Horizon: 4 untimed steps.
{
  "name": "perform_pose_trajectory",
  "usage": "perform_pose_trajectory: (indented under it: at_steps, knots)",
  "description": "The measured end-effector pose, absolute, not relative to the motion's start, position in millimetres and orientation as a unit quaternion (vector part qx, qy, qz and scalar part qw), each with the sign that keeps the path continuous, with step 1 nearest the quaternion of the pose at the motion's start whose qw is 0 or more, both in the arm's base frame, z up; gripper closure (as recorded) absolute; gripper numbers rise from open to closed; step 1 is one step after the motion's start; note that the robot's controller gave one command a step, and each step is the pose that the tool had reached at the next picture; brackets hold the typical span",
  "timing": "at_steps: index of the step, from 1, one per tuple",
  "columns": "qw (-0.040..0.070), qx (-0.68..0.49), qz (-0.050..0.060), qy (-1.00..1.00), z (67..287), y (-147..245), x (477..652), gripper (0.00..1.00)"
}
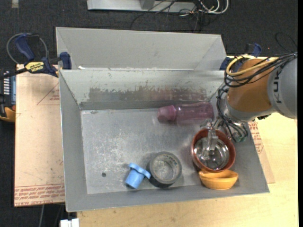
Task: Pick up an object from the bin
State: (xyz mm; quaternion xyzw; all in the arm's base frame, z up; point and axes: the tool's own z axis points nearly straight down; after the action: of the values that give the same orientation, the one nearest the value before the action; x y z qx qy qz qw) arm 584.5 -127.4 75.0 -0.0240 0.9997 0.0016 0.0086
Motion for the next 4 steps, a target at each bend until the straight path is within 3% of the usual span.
perform_pose_trajectory:
  at_steps: [3, 4]
  knots:
    - [0.01, -0.004, 0.001, 1.0, 78, -121, 590.5, 1.0]
    - [0.011, -0.004, 0.001, 1.0, 88, -120, 584.8, 1.0]
